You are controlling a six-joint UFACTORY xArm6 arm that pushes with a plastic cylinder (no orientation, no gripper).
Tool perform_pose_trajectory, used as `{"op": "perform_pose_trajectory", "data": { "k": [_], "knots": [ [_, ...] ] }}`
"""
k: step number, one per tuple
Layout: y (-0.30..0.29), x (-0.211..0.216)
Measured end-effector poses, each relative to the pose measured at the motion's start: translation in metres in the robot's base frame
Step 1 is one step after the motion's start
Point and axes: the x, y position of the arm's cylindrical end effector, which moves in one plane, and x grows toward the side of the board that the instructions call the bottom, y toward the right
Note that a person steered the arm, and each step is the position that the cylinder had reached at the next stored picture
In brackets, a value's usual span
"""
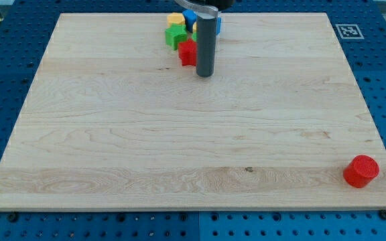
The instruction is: Push the red star into the green circle
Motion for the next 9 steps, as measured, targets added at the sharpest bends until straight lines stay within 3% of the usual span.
{"op": "perform_pose_trajectory", "data": {
  "k": [7,9],
  "knots": [
    [-0.044,-0.018],
    [-0.044,0.028]
  ]
}}
